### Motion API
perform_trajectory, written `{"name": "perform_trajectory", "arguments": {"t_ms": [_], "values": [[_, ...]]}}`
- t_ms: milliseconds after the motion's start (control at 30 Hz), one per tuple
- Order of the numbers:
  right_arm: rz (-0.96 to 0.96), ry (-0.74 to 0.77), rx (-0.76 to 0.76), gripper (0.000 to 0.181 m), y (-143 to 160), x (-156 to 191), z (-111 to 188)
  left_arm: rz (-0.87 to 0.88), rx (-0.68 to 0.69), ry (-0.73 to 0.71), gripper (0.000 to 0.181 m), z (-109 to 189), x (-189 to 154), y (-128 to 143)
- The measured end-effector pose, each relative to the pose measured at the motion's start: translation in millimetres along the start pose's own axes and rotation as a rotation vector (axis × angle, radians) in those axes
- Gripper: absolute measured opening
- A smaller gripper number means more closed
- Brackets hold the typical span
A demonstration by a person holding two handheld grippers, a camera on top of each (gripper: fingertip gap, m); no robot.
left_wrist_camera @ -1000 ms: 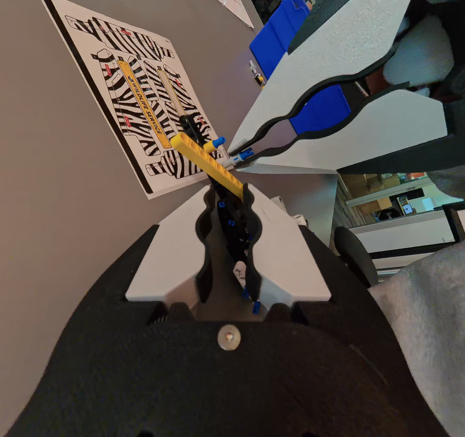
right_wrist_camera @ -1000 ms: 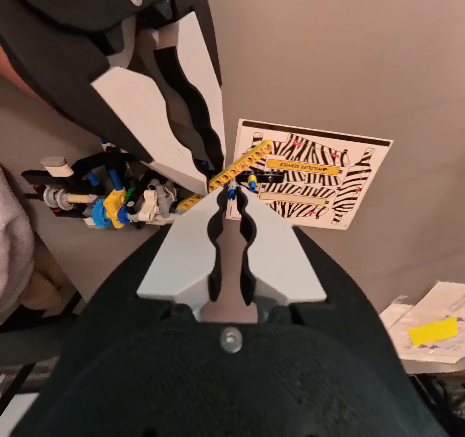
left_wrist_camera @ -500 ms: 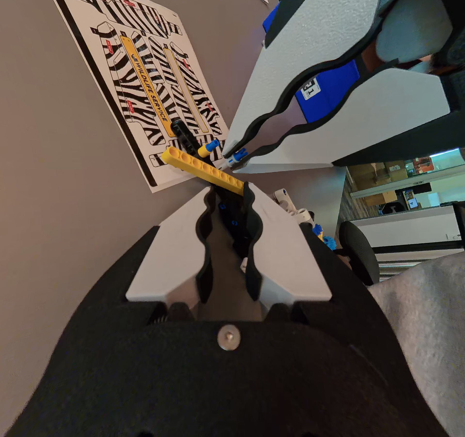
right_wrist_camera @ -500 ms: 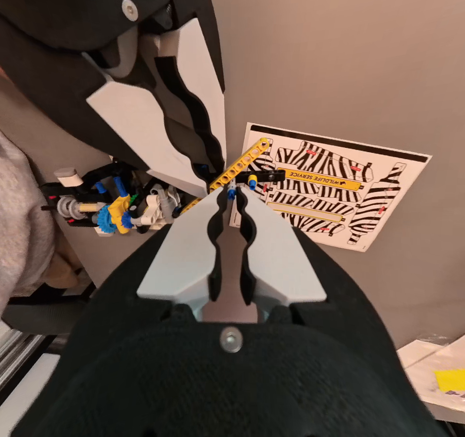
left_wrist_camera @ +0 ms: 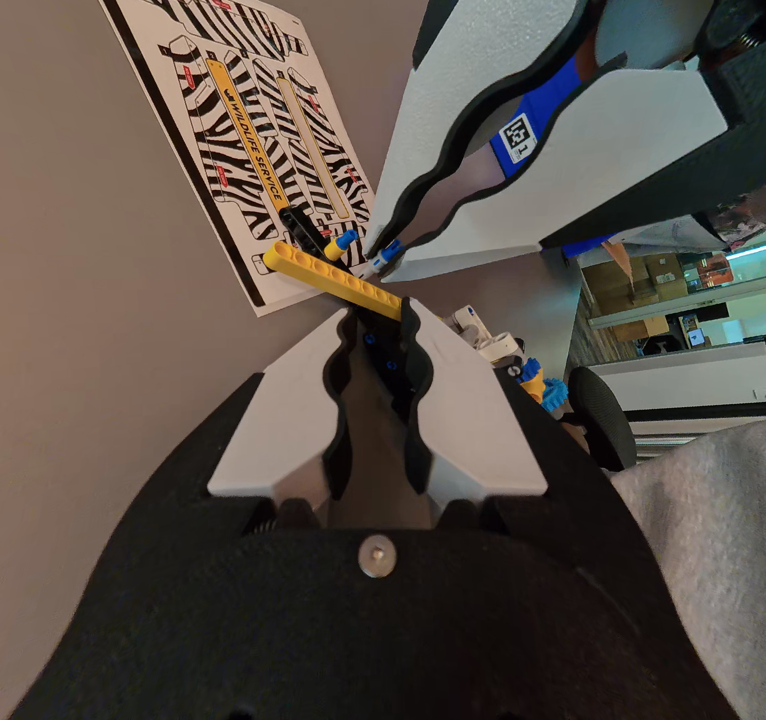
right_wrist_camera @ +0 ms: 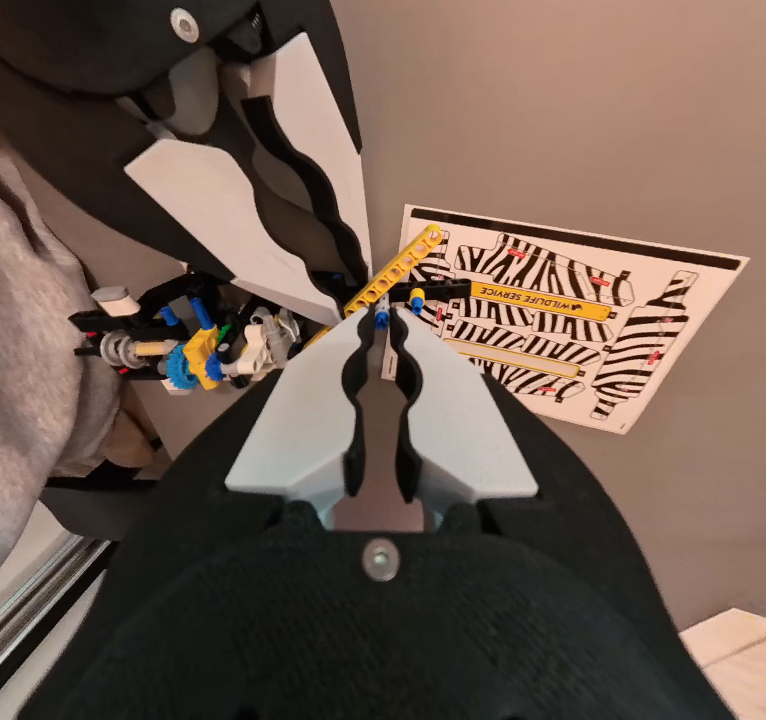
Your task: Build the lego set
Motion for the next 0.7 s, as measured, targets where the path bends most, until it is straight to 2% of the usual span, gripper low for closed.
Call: {"name": "perform_trajectory", "arguments": {"t_ms": [700], "values": [[-0.004,0.0,0.018,0.005,-2.2,-1.0,-3.1,0.005,-0.009,0.0,0.018,2.0,3.3,0.8]]}}
Point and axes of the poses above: each gripper's, where its closed fingertips meet, z back along the fingers, y out of its underside, x = y × z across the jaws, the point moved 2 cm from there along z, back along the fingers, and after that the axes turned 2 degrees about -y, right-handed, at the moved point
